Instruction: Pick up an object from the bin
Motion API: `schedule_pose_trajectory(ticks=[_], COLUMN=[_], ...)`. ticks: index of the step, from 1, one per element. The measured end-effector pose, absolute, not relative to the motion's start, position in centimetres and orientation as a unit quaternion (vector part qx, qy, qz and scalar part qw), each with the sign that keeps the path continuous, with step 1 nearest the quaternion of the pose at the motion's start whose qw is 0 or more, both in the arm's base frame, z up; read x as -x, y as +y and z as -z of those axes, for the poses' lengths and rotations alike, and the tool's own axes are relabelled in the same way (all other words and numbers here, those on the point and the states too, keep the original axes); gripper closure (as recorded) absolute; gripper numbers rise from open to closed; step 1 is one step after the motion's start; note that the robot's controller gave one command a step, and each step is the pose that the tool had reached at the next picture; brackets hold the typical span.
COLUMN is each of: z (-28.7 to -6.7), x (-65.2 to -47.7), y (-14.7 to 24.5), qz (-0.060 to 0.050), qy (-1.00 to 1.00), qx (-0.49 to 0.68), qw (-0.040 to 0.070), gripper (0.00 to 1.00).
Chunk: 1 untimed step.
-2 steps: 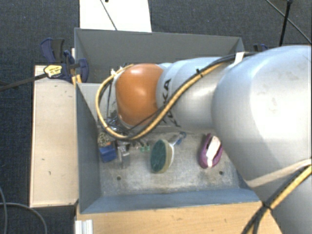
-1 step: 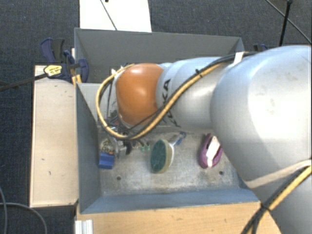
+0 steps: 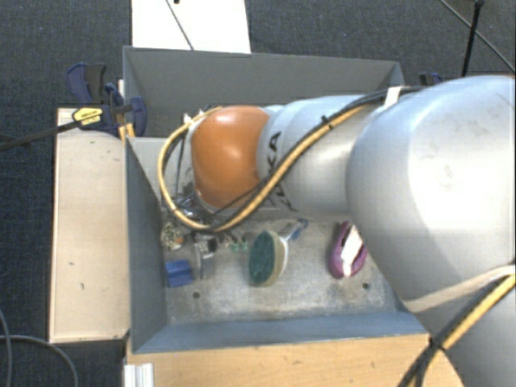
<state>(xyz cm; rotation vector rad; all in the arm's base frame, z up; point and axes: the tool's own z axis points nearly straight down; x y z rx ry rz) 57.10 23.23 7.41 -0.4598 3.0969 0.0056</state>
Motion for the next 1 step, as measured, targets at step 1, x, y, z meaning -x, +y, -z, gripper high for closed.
schedule_pose_trajectory(ticks=[1], z=[-7.17], x=[-50.55], y=[23.94], qz=[-0.001], qy=[0.987], qx=[0.162], qw=[0.001], gripper=[0.0])
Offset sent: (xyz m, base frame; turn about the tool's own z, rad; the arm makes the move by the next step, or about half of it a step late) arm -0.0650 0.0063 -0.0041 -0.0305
